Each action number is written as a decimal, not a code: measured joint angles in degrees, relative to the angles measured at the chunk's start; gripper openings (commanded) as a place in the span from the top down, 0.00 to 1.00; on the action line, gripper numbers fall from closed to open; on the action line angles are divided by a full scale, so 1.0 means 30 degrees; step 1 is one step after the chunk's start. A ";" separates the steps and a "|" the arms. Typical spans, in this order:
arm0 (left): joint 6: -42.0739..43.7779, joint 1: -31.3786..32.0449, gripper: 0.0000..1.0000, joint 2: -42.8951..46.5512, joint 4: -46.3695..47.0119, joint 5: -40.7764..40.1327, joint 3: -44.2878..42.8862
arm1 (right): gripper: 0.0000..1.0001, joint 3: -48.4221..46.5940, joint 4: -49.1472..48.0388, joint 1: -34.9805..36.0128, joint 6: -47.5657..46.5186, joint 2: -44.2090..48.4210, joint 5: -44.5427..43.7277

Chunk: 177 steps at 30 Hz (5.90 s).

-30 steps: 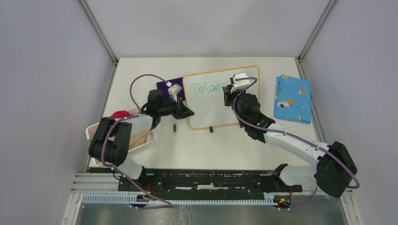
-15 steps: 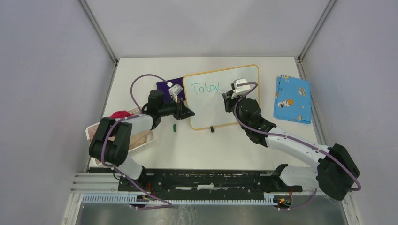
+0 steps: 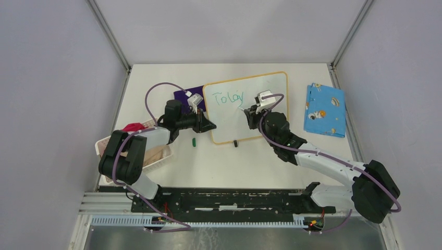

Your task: Write a sentence on the whiteboard

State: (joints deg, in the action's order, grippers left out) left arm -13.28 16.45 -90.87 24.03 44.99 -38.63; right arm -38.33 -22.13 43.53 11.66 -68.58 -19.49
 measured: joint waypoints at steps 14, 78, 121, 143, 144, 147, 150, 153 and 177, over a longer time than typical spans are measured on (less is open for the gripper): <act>0.0015 0.0029 0.98 0.0000 -0.0080 -0.0029 -0.0036 | 1.00 -0.0597 0.0131 0.0707 0.0663 -0.0648 0.1246; 0.0029 0.0029 0.98 0.0015 -0.0124 -0.0197 -0.0036 | 1.00 -0.4583 0.0852 0.1406 -0.1734 -0.3264 -0.1056; 0.0029 0.0117 0.98 0.0022 -0.0138 -0.0335 -0.0073 | 1.00 -0.3024 0.1268 -0.0933 -0.1326 0.0117 -0.1931; 0.0029 0.0138 0.98 0.0022 -0.0321 -0.0350 -0.0146 | 1.00 -0.3031 0.1129 -0.1239 -0.1326 -0.0729 -0.1625; 0.0029 0.0138 0.98 0.0022 -0.0321 -0.0372 -0.0146 | 1.00 -0.3031 0.1115 -0.1260 -0.1326 -0.0780 -0.1603; 0.0029 0.0153 0.98 0.0022 -0.0335 -0.0379 -0.0146 | 1.00 -0.3031 0.1071 -0.1282 -0.1311 -0.0809 -0.1588; 0.0029 0.0175 0.98 0.0022 -0.0335 -0.0379 -0.0146 | 1.00 -0.3031 0.1064 -0.1282 -0.1253 -0.0809 -0.1581; 0.0029 0.0189 0.98 0.0022 -0.0342 -0.0386 -0.0146 | 1.00 -0.3002 0.1042 -0.1282 -0.1129 -0.0801 -0.1545; 0.0029 0.0226 0.98 0.0058 -0.0452 -0.0415 -0.0175 | 1.00 -0.2127 0.1399 -0.1698 -0.0838 0.1552 -0.2055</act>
State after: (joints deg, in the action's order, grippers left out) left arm -13.19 17.12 -90.70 22.68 43.75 -39.16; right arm -44.71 -17.93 38.44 9.15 -63.92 -25.65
